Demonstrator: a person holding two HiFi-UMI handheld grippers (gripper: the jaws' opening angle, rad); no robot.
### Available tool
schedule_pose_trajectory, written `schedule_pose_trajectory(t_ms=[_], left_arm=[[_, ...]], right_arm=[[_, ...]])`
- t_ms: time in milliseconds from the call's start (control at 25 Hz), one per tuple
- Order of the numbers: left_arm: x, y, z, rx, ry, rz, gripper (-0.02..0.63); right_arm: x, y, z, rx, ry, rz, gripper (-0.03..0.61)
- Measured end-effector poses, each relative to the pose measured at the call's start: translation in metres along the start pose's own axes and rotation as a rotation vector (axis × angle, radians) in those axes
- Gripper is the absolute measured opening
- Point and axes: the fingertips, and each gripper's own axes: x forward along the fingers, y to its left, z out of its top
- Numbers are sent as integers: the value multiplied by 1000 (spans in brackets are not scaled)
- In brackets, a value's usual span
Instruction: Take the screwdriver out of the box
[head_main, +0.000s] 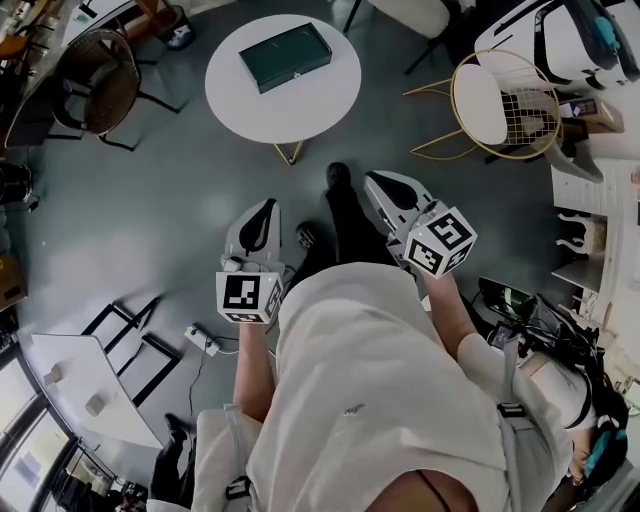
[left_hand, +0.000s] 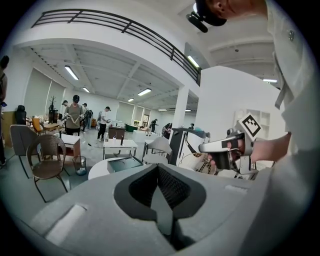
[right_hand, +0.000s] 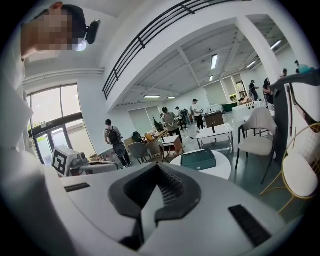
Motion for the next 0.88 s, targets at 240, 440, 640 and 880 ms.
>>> schedule_pose_trajectory(t_ms=[240, 440, 640, 880], left_arm=[[24, 13, 19, 11, -10, 31, 11], [51, 32, 36, 11, -20, 74, 11], [82, 50, 58, -7, -41, 104, 11], [125, 54, 77, -27, -37, 91, 11]], right_arm=[[28, -25, 20, 6, -2, 34, 5], [59, -46, 49, -15, -11, 63, 5], [82, -76, 66, -5, 0, 70, 5], [105, -110, 86, -3, 10, 92, 5]])
